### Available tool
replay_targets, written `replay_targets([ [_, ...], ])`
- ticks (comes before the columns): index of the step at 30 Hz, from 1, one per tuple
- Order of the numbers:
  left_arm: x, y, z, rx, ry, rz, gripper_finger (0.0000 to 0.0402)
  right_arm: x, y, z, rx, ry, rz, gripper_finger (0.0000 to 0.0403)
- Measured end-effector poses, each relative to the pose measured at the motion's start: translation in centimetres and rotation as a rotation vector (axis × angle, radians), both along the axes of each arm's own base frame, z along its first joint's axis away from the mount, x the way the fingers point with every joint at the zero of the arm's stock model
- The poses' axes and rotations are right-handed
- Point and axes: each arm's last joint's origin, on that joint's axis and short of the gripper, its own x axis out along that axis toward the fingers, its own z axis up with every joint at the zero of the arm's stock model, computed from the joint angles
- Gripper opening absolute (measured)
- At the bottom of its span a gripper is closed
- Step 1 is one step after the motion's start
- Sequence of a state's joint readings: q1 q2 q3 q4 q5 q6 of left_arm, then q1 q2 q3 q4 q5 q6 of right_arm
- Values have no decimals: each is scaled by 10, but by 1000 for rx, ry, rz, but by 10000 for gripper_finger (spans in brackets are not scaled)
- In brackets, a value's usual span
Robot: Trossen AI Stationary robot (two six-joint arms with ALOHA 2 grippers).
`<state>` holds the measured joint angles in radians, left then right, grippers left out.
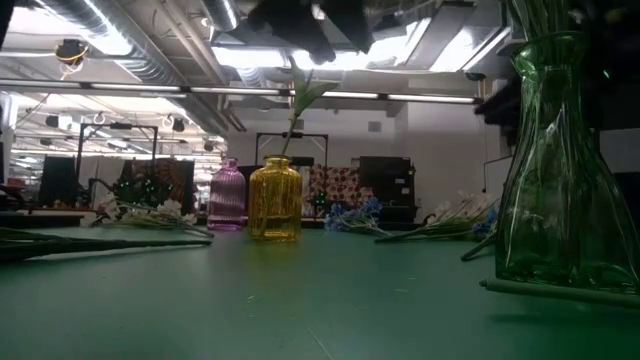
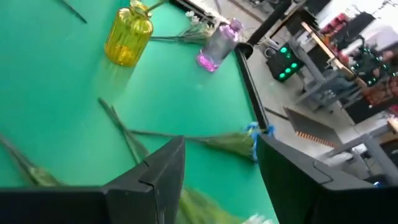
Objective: Sort flowers into vase by color
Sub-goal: Put the right white flowers into the green vase
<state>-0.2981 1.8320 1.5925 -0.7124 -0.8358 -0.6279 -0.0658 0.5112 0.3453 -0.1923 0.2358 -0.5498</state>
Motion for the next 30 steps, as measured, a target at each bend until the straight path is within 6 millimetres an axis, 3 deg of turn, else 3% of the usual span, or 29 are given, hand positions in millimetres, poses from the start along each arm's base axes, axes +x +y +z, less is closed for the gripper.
replay_targets([
  [6, -40, -5, 34, -42, 45, -45, 266, 42, -2, 29, -96, 203, 83, 198],
  [10, -67, -10, 51, -52, 61, -71, 266, 74, -8, 36, -145, 330, 149, 198],
  [17, -103, -21, 67, -56, 91, -92, 266, 111, -39, 13, -67, 499, 348, 198],
  [23, -122, -29, 66, -44, 138, -73, 266, 118, -59, -17, -83, 632, 420, 198],
  [30, -132, -36, 65, -35, 119, -40, 266, 129, -64, -28, -95, 594, 489, 198],
])
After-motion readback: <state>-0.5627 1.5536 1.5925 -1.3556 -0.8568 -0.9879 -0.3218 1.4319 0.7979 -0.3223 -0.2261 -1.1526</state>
